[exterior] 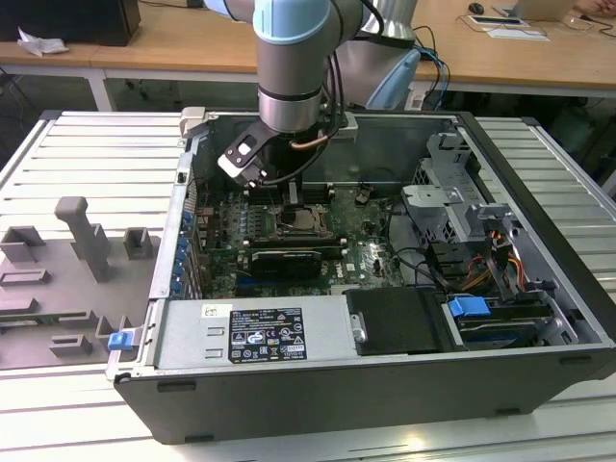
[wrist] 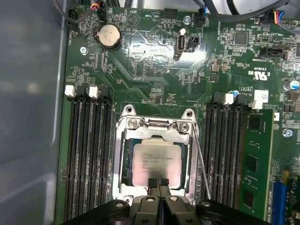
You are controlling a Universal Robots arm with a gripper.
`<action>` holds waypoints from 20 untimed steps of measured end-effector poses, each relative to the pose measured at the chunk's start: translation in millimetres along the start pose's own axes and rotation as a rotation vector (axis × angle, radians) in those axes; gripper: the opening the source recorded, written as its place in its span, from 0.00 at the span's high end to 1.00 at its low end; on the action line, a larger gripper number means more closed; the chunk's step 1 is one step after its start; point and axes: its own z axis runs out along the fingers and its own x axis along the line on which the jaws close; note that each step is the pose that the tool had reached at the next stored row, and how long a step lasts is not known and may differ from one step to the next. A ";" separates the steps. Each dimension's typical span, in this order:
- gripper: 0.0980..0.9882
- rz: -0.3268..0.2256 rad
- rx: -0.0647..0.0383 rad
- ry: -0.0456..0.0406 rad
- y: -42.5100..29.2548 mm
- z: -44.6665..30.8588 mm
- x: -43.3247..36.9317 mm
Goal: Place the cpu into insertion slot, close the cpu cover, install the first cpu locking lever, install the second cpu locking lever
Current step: 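Close the cpu cover, then install the first cpu locking lever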
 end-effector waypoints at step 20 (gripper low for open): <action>0.99 0.000 0.001 -0.0001 15.3 -3.2 -0.9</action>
